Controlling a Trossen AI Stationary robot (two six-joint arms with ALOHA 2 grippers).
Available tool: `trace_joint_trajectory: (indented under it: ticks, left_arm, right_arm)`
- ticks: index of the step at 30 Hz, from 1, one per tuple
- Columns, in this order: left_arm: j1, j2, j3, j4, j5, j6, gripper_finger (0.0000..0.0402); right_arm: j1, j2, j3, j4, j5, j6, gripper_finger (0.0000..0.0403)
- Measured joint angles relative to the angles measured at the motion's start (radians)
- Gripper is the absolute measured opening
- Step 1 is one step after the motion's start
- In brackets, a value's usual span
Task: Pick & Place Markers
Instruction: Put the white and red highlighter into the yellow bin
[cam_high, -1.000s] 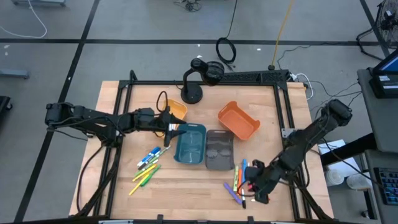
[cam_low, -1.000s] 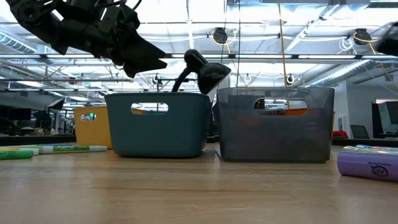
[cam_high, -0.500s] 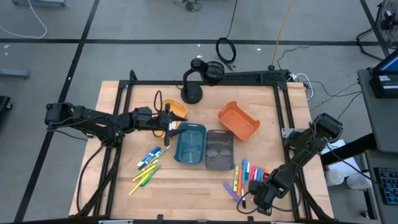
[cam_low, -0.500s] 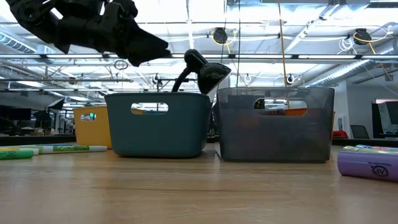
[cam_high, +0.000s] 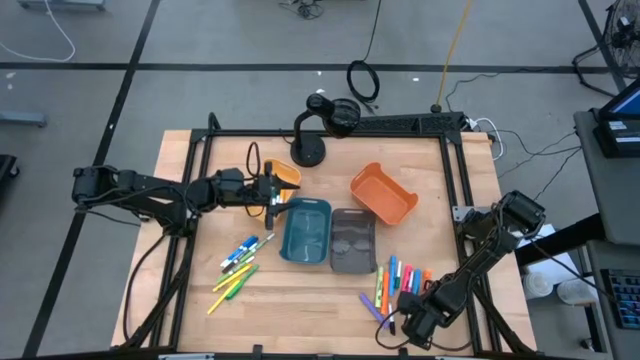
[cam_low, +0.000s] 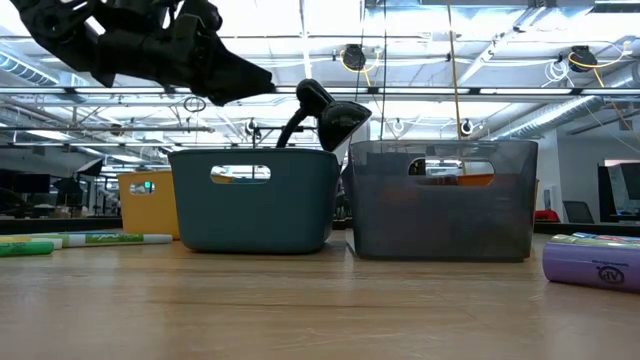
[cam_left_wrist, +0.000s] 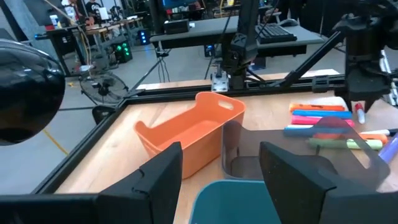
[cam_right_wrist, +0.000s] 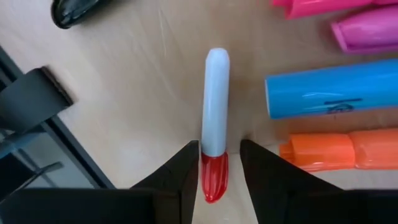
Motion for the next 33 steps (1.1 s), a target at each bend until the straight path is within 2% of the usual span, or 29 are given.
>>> trace_joint_trajectory:
  ticks: [5, 11, 17, 22, 24, 28, 33]
  left_arm:
    - [0.016, 0.000, 0.000, 0.006, 0.000, 0.000, 0.0218]
    - [0.024, 0.000, 0.000, 0.016, 0.000, -0.007, 0.0218]
    - [0.024, 0.000, 0.000, 0.016, 0.001, -0.011, 0.0218]
    - [0.024, 0.000, 0.000, 0.017, 0.002, -0.011, 0.0218]
    - [0.024, 0.000, 0.000, 0.019, 0.002, -0.012, 0.0218]
    - [0.024, 0.000, 0.000, 0.019, 0.002, -0.014, 0.0218]
    - [0.024, 0.000, 0.000, 0.018, 0.002, -0.015, 0.0218]
  right_arm:
    - [-0.001, 0.021, 0.004, -0.049, 0.009, 0.074, 0.0094]
    - [-0.013, 0.020, 0.004, -0.064, 0.040, 0.162, 0.0027]
    - [-0.032, -0.008, -0.005, -0.066, 0.023, 0.160, 0.0024]
    - [-0.043, -0.145, -0.009, -0.042, 0.056, 0.193, 0.0024]
    - [-0.045, -0.207, -0.015, -0.064, 0.121, 0.202, 0.0023]
    - [-0.046, -0.335, -0.006, 0.007, 0.278, 0.165, 0.0023]
    - [-0.047, -0.434, -0.007, 0.136, 0.493, -0.044, 0.0023]
